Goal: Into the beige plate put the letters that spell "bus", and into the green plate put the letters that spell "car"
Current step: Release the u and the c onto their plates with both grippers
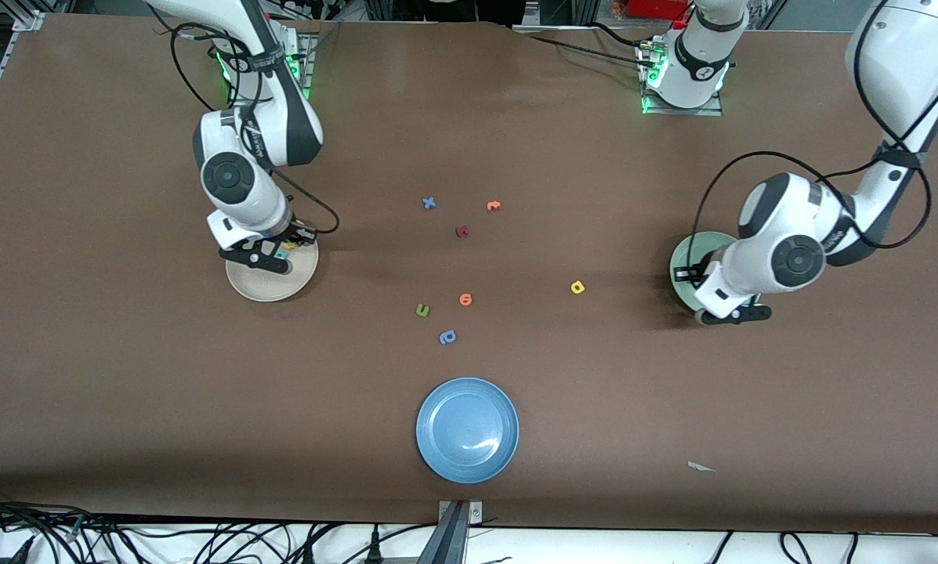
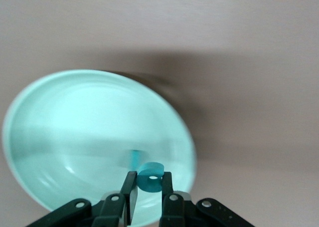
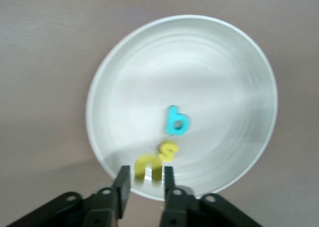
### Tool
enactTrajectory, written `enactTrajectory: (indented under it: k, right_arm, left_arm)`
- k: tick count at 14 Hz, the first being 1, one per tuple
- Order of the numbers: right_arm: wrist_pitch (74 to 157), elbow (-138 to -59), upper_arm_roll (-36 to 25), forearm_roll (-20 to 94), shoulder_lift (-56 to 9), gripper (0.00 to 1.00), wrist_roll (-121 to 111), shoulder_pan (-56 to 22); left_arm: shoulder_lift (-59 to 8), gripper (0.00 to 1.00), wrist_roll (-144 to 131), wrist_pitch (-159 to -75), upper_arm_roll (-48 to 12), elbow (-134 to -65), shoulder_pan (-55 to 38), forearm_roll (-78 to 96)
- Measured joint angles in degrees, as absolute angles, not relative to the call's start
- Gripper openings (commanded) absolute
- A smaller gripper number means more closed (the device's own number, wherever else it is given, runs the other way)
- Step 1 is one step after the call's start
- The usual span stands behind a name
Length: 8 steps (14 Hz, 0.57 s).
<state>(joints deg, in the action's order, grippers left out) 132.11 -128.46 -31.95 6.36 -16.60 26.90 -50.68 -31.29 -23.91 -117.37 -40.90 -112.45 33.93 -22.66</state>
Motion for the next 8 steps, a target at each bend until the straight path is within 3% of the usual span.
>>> enactTrajectory:
  k: [3, 4, 5, 7, 8]
  right_arm:
    - [131.1, -128.0, -32.0, 6.4, -15.9, 1.00, 26.6, -51.0]
    - [129.9, -127.3, -32.0, 6.4, -15.2, 1.00, 26.5, -51.1]
    - [128.2, -126.1, -32.0, 6.4, -14.4, 1.00, 26.4, -51.1]
    - [122.2, -121.3, -32.3, 6.4, -13.1, 1.00, 26.2, -51.1]
    - [117.6, -117.7, -32.4, 6.3, -12.6, 1.00, 26.2, -51.1]
  left_arm:
    - [-31.5, 0.14, -18.8, -116.9, -38.3, -112.5, 35.4, -25.4]
    - [-31.9, 0.19, -17.9, -116.9, -37.5, -112.6, 35.5, -26.4]
    - [-32.4, 0.30, -17.6, -116.8, -37.0, -112.6, 35.5, -27.5]
    - [-33.5, 0.65, -17.5, -116.8, -36.8, -112.6, 35.5, -28.6]
    - [-33.7, 0.71, -17.5, -116.8, -36.8, -112.6, 35.4, -28.6]
